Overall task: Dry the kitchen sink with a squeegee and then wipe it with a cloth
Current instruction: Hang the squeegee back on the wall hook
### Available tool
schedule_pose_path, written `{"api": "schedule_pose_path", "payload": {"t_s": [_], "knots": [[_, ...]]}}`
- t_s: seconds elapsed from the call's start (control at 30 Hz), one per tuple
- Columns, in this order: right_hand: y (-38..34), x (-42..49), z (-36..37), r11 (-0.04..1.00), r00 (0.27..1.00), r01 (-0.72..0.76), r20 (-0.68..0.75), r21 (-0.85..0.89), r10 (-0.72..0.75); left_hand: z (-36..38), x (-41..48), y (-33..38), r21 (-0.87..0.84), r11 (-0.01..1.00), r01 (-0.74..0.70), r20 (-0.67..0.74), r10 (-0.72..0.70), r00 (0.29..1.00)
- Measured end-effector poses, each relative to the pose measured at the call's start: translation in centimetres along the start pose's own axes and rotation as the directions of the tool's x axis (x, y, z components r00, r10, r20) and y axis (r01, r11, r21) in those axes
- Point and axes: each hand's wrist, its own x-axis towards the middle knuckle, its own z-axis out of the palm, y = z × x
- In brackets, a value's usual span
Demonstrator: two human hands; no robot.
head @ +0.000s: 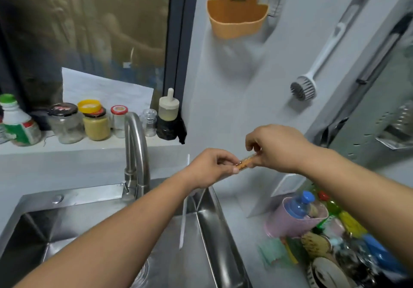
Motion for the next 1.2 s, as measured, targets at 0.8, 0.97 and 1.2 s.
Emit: {"api": "schedule_pose_path", "payload": {"t_s": [0.8,0.97,1.2], "knots": [[7.4,7.8,-17.9,0.351,0.583,-0.073,-0.245,0.934,0.775,-4.4,15.3,24.0,-0.293,0.91,-0.292,-0.091,0.278,0.956],[10.4,9.5,-19.7,0.357,0.521,-0.143,-0.237,0.923,0.82,-3.2,18.7,26.5,-0.249,0.919,-0.307,-0.105,0.289,0.951],[10.8,11.2,-20.4,0.437,0.53,-0.319,-0.224,0.841,0.818,-2.2,21.6,26.3,-0.285,0.917,-0.279,-0.119,0.255,0.96]]}}
